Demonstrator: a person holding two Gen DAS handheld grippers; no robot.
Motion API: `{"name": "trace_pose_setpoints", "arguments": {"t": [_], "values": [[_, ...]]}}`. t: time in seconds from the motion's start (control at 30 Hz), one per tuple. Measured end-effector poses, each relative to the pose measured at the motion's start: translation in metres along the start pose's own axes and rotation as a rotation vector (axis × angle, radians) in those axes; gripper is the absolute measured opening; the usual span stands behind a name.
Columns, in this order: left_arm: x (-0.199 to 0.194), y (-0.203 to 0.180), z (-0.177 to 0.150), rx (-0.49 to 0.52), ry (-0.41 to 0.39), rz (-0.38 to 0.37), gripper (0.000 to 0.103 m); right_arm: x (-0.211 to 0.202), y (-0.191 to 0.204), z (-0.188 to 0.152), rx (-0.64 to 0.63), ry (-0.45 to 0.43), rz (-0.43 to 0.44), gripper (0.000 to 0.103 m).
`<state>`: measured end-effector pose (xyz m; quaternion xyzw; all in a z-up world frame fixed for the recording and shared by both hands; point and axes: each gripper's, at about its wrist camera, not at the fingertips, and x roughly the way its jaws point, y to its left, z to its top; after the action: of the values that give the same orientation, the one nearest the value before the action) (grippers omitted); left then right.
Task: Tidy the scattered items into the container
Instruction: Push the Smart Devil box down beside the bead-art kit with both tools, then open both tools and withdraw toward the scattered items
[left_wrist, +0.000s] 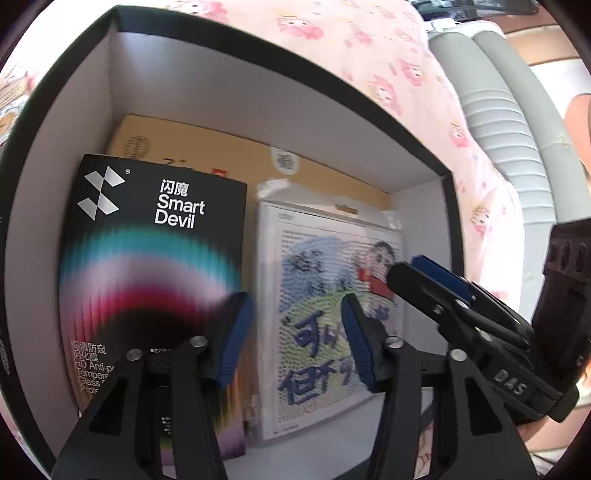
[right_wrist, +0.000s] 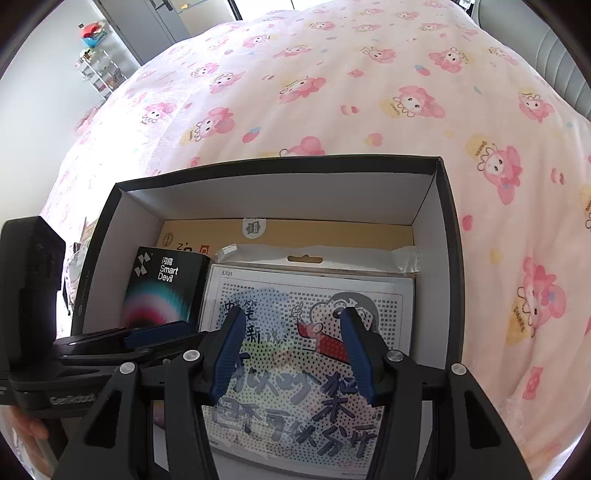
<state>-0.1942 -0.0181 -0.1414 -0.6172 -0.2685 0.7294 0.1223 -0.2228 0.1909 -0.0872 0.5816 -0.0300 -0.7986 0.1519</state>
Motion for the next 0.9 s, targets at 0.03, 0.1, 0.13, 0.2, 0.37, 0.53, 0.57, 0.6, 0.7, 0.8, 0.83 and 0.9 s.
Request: {"name": "trace_pose_setpoints", "arguments": {"t": [0.03, 0.1, 0.13, 0.2, 0.37, 0.53, 0.57, 0.6, 0.7, 0.8, 0.83, 0.9], "values": [[0.000, 0.002, 0.001, -0.010, -0.002, 0.015, 0.036, 0.001, 0.000, 0.000, 0.002, 0.007, 0.006, 0.050], [-0.003, 0.005, 0.001, -0.029, -0.008, 0.005, 0.033, 0.003, -0.001, -0.001, 0.002, 0.015, 0.003, 0.050], [-0.005, 0.005, 0.000, -0.027, -0.019, -0.001, 0.035, 0.005, 0.000, -0.001, 0.001, 0.017, -0.003, 0.050], [-0.012, 0.000, -0.003, 0.003, -0.049, 0.000, 0.043, 0.008, 0.000, -0.001, -0.002, 0.021, -0.011, 0.050], [-0.033, -0.020, -0.019, 0.089, -0.152, 0.021, 0.047, 0.012, 0.001, -0.004, 0.008, 0.028, -0.037, 0.050], [-0.061, -0.045, -0.046, 0.179, -0.255, 0.033, 0.055, -0.023, 0.015, -0.021, -0.027, -0.072, -0.060, 0.050], [-0.065, -0.049, -0.051, 0.200, -0.270, 0.036, 0.056, -0.036, 0.018, -0.027, -0.024, -0.116, -0.085, 0.054], [-0.072, -0.053, -0.058, 0.223, -0.282, 0.036, 0.056, -0.047, 0.020, -0.035, -0.014, -0.161, -0.102, 0.055], [-0.089, -0.063, -0.077, 0.290, -0.300, 0.051, 0.056, -0.073, 0.026, -0.060, 0.026, -0.238, -0.121, 0.055], [-0.102, -0.067, -0.096, 0.337, -0.298, 0.061, 0.056, -0.088, 0.035, -0.080, 0.022, -0.263, -0.123, 0.055], [-0.107, -0.066, -0.103, 0.342, -0.296, 0.058, 0.056, -0.092, 0.038, -0.086, 0.020, -0.267, -0.125, 0.055], [-0.117, -0.061, -0.113, 0.345, -0.290, 0.044, 0.056, -0.098, 0.044, -0.098, 0.018, -0.278, -0.132, 0.055]]}}
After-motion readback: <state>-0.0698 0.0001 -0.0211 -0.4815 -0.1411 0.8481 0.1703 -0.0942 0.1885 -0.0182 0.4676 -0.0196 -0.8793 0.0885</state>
